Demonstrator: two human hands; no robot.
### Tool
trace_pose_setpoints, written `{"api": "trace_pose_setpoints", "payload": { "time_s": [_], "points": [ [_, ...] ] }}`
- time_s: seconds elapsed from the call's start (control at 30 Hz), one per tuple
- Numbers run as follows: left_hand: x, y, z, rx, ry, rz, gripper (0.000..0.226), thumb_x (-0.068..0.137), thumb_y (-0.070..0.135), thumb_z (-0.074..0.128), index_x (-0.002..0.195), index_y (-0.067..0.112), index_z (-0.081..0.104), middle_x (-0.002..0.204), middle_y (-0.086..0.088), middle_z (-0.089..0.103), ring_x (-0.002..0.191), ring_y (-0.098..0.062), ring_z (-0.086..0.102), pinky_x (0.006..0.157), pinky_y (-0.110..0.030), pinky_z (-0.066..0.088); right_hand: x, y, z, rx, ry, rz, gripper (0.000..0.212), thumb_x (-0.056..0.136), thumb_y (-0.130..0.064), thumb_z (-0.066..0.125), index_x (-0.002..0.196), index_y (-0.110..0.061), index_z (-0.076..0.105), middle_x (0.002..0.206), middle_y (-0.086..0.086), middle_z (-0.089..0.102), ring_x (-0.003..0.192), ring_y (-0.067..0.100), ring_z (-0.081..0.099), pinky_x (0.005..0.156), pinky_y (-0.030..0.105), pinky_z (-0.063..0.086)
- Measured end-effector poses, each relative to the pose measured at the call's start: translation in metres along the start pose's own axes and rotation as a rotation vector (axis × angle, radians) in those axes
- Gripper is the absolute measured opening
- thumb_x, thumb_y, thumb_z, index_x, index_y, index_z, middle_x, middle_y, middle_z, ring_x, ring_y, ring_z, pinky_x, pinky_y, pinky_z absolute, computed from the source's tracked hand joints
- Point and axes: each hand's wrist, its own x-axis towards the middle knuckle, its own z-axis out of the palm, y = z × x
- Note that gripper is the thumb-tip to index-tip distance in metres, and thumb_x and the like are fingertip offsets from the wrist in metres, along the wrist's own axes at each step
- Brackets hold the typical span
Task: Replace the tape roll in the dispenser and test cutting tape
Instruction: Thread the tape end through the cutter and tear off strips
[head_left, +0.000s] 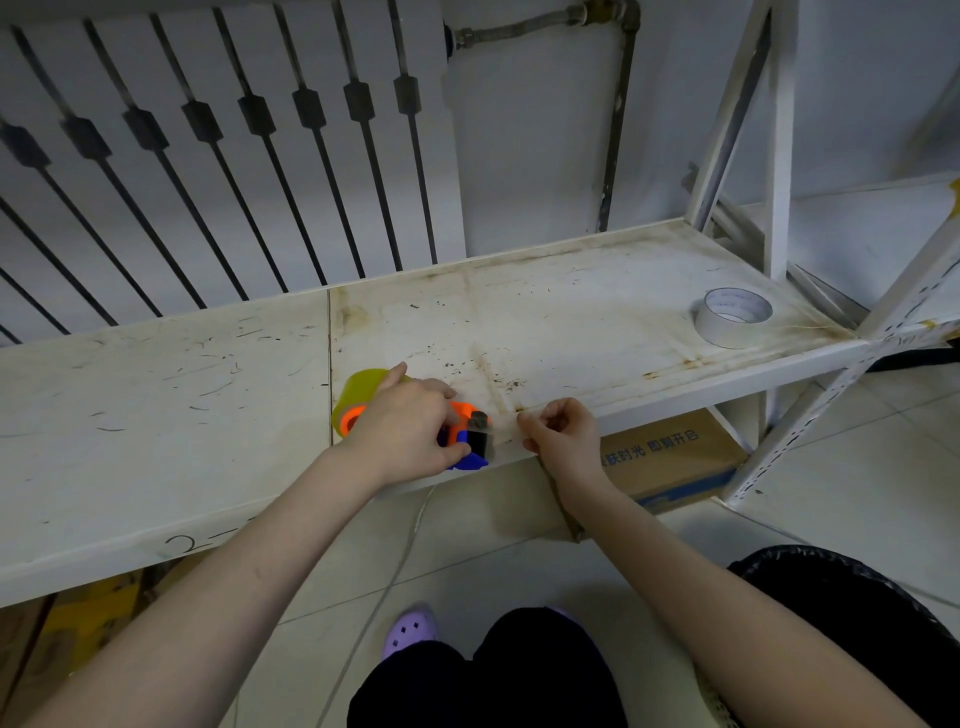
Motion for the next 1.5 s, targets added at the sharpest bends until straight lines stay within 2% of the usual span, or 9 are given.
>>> {"api": "trace_pose_setpoints", "payload": {
  "time_s": [0.1, 0.4, 0.57, 0.67, 0.77, 0.93, 1.13, 1.33, 1.5],
  "points": [
    [-0.002, 0.0, -0.001, 0.04, -0.022, 0.018, 0.033, 0.083, 0.05, 0.053, 0.096, 0.027, 0.072, 0.139, 0.002, 0.051, 0.124, -0.016, 0.049, 0.117, -0.046, 0.009, -0.001, 0.0, 0.002, -0.009, 0.026, -0.021, 0.022, 0.086, -0.002, 0.063, 0.078, -0.01, 0.044, 0.07, 0.004, 0.049, 0.063, 0.013, 0.052, 0.056, 0.019, 0.053],
    [-0.007, 0.003, -0.003, 0.163, -0.081, 0.058, 0.042, 0.091, 0.048, 0.042, 0.115, 0.024, 0.066, 0.146, 0.003, 0.043, 0.132, -0.02, 0.04, 0.117, -0.049, 0.005, -0.007, -0.001, 0.006, -0.027, 0.046, -0.049, 0.022, 0.087, -0.003, 0.061, 0.077, -0.011, 0.043, 0.071, 0.004, 0.049, 0.064, 0.013, 0.052, 0.055, 0.019, 0.054],
    [-0.008, 0.003, 0.0, 0.066, -0.04, 0.02, 0.037, 0.085, 0.054, 0.05, 0.102, 0.027, 0.071, 0.141, 0.002, 0.05, 0.13, -0.016, 0.044, 0.117, -0.045, 0.005, -0.015, -0.004, 0.003, 0.052, 0.078, 0.002, 0.023, 0.088, -0.004, 0.061, 0.076, -0.01, 0.043, 0.073, 0.003, 0.046, 0.068, 0.015, 0.051, 0.056, 0.018, 0.054],
    [-0.003, 0.004, -0.001, -0.015, 0.011, -0.026, 0.037, 0.076, 0.054, 0.061, 0.094, 0.024, 0.07, 0.129, 0.002, 0.058, 0.119, -0.015, 0.053, 0.116, -0.042, 0.011, -0.019, -0.005, 0.001, 0.096, 0.073, 0.01, 0.022, 0.086, -0.002, 0.062, 0.077, -0.009, 0.043, 0.074, 0.005, 0.046, 0.069, 0.016, 0.052, 0.057, 0.017, 0.055],
    [0.001, 0.006, -0.003, -0.041, 0.019, -0.038, 0.048, 0.071, 0.054, 0.065, 0.106, 0.021, 0.06, 0.111, 0.002, 0.062, 0.107, -0.019, 0.057, 0.114, -0.042, 0.018, -0.022, -0.006, 0.001, 0.104, 0.076, 0.041, 0.024, 0.085, 0.0, 0.062, 0.074, -0.009, 0.043, 0.074, 0.007, 0.046, 0.069, 0.018, 0.053, 0.055, 0.015, 0.054],
    [0.005, 0.004, -0.002, 0.025, -0.04, -0.03, 0.064, 0.073, 0.057, 0.06, 0.128, 0.025, 0.051, 0.122, 0.002, 0.062, 0.118, -0.02, 0.054, 0.114, -0.044, 0.017, -0.026, -0.006, 0.003, 0.13, 0.082, 0.093, 0.027, 0.085, 0.001, 0.062, 0.071, -0.011, 0.042, 0.077, 0.011, 0.047, 0.068, 0.021, 0.053, 0.051, 0.013, 0.052],
    [0.007, 0.004, -0.004, 0.052, -0.093, -0.029, 0.062, 0.07, 0.062, 0.061, 0.122, 0.027, 0.057, 0.114, 0.001, 0.065, 0.115, -0.023, 0.053, 0.112, -0.044, 0.018, -0.026, -0.009, 0.005, 0.257, 0.1, 0.165, 0.024, 0.085, 0.005, 0.06, 0.078, -0.01, 0.042, 0.073, 0.007, 0.044, 0.062, 0.015, 0.051, 0.054, 0.018, 0.055],
    [0.009, 0.006, -0.003, 0.058, -0.074, -0.066, 0.052, 0.073, 0.062, 0.059, 0.11, 0.025, 0.06, 0.103, 0.0, 0.064, 0.109, -0.024, 0.054, 0.108, -0.045, 0.023, -0.039, -0.013, 0.006, 0.223, 0.1, 0.051, 0.024, 0.086, 0.005, 0.059, 0.075, -0.009, 0.043, 0.073, 0.01, 0.044, 0.058, 0.015, 0.05, 0.061, 0.02, 0.057],
    [0.012, 0.012, -0.003, 0.083, -0.078, -0.106, 0.05, 0.073, 0.061, 0.06, 0.105, 0.023, 0.06, 0.102, -0.001, 0.064, 0.107, -0.025, 0.055, 0.106, -0.046, 0.026, -0.044, -0.012, 0.001, 0.135, 0.121, -0.021, 0.021, 0.086, 0.001, 0.06, 0.075, -0.009, 0.045, 0.075, 0.009, 0.047, 0.065, 0.016, 0.051, 0.056, 0.016, 0.053]
  ]
}}
